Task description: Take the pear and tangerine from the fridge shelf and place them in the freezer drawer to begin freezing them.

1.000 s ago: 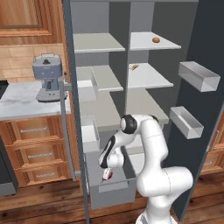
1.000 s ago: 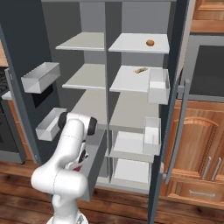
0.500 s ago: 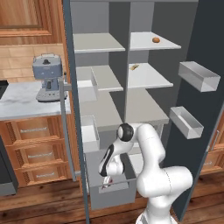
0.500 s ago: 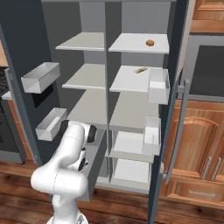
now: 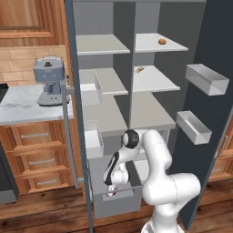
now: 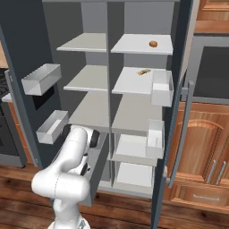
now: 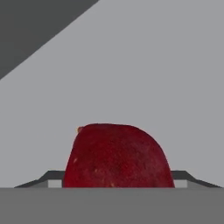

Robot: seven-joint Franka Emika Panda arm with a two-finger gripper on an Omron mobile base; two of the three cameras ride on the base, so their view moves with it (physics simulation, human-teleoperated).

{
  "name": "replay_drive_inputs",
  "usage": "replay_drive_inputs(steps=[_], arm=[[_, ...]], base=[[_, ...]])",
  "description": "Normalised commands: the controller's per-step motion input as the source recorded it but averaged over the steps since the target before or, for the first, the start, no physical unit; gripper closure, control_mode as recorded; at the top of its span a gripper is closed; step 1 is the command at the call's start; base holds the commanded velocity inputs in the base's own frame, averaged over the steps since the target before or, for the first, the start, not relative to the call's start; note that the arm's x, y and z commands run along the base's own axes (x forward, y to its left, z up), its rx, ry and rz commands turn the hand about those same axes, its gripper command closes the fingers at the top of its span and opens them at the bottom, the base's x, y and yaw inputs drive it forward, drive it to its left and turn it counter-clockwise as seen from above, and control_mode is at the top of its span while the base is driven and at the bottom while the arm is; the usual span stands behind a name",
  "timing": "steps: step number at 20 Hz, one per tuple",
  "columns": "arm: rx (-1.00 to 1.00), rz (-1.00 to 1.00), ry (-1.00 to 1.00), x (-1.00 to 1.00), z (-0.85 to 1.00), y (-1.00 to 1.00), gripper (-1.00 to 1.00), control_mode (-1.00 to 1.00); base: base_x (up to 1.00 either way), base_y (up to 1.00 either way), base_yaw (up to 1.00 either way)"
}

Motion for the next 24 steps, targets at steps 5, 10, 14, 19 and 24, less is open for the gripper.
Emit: replay_drive_inputs(steps=[5, 10, 14, 19, 24], arm=[[0.0, 0.0, -0.16, -0.38, 0.04, 0.0, -1.0, -1.0], [0.0, -0.02, -0.12, -0.04, 0.46, 0.0, -1.0, -1.0], [0.0, -0.05, -0.02, 0.0, 0.68, -0.01, -1.0, -1.0], [0.01, -0.08, 0.02, 0.0, 0.73, -0.09, -1.0, -1.0], [0.04, -0.11, 0.14, 0.06, 0.78, -0.11, -1.0, -1.0]], base=[[0.0, 0.0, 0.0], [0.0, 0.0, 0.0], [0.0, 0.0, 0.0], [0.0, 0.0, 0.0], [0.0, 0.0, 0.0]])
